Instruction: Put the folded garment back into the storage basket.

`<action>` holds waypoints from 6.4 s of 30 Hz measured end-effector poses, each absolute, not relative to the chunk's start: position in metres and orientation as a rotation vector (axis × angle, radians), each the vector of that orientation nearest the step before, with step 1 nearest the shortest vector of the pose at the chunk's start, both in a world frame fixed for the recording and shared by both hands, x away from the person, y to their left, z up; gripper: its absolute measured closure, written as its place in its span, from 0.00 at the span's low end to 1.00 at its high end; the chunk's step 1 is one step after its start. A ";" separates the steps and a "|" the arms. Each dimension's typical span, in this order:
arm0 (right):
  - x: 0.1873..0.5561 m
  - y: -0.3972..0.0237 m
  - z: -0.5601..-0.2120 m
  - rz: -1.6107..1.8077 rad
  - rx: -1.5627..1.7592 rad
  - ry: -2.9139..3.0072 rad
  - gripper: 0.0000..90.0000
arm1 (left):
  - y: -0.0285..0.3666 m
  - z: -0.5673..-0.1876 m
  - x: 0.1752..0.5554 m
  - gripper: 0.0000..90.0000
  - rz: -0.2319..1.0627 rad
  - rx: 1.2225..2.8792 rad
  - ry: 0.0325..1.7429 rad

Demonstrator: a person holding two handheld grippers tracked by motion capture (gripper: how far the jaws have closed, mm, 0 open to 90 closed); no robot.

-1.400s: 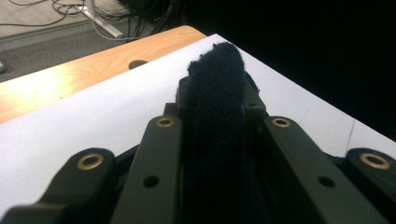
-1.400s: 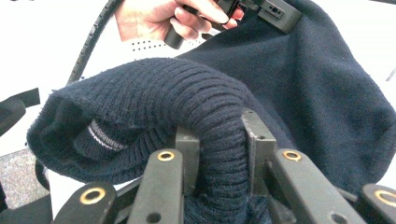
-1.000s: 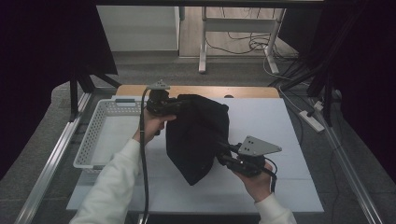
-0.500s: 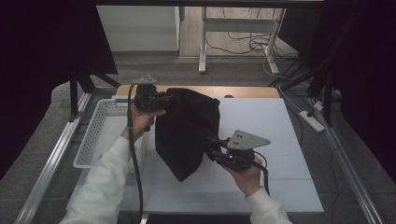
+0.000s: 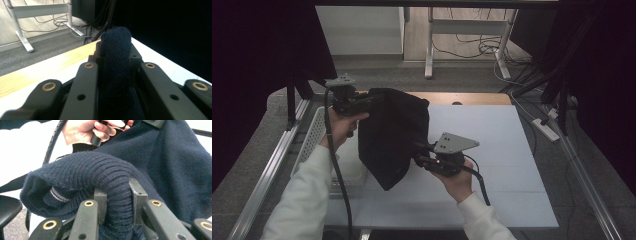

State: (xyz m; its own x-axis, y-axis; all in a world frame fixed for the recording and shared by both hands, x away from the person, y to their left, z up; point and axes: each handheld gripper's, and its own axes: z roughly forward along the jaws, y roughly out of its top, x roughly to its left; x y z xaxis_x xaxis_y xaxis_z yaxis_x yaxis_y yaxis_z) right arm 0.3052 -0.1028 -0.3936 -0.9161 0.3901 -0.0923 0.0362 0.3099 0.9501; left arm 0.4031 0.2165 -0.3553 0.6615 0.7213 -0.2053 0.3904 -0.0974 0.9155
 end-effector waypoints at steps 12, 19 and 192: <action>0.314 -0.049 -0.387 1.668 0.298 2.310 0.81 | 0.273 -0.344 0.392 0.85 0.421 1.680 0.961; 0.318 -0.017 -0.388 1.679 0.258 2.343 0.81 | 0.304 -0.342 0.386 0.85 0.451 1.669 0.990; 0.314 -0.203 -0.477 1.443 0.744 2.428 0.33 | 0.333 -0.476 0.254 0.98 0.444 1.976 1.375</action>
